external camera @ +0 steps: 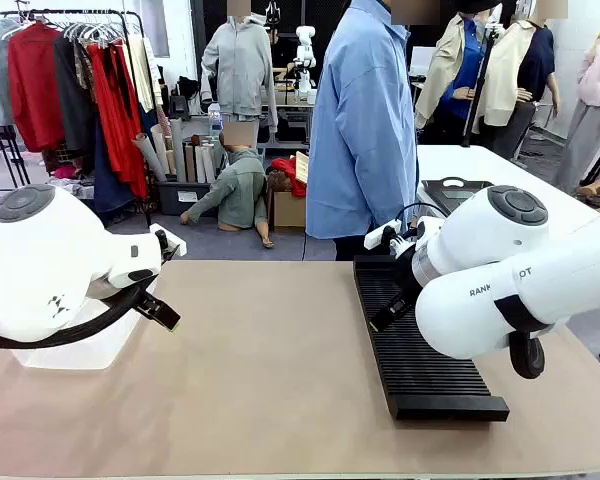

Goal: Sort PCBs into racks and boxes based on the side picked up.
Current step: Pick up the Blank PCB handed by the Human.

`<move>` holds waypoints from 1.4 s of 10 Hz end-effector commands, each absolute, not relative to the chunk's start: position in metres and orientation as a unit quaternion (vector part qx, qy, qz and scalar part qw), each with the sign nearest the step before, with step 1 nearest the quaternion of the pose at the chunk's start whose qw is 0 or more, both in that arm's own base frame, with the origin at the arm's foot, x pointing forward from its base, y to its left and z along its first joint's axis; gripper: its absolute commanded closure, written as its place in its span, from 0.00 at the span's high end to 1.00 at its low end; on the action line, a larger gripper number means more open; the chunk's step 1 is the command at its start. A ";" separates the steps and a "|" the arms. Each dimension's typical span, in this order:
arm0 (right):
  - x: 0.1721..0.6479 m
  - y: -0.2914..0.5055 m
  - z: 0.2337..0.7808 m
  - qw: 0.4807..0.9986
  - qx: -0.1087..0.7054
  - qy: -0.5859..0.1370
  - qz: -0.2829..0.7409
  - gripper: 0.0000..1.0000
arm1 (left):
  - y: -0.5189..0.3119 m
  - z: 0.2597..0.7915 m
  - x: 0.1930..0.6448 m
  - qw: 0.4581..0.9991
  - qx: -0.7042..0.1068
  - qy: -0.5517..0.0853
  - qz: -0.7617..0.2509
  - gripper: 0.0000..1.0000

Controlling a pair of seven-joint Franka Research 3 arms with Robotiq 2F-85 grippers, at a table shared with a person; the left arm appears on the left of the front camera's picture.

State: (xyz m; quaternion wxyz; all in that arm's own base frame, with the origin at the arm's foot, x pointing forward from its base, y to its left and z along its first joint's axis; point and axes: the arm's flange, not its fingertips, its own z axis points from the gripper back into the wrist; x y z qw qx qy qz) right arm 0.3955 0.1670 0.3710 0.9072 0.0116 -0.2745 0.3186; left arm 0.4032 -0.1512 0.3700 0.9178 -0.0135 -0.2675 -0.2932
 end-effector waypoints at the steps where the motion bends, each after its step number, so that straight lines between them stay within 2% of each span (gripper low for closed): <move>1: 0.395 0.167 0.371 0.907 0.012 -0.275 0.319 1.00 | -0.151 0.370 0.403 0.918 -0.014 -0.268 -0.293 1.00; 10: 0.395 0.167 0.371 0.907 0.011 -0.274 0.319 1.00 | -0.151 0.370 0.403 0.918 -0.014 -0.268 -0.293 1.00; 14: 0.412 0.131 0.422 0.901 0.042 -0.252 0.351 1.00 | -0.150 0.421 0.425 0.926 -0.067 -0.211 -0.305 1.00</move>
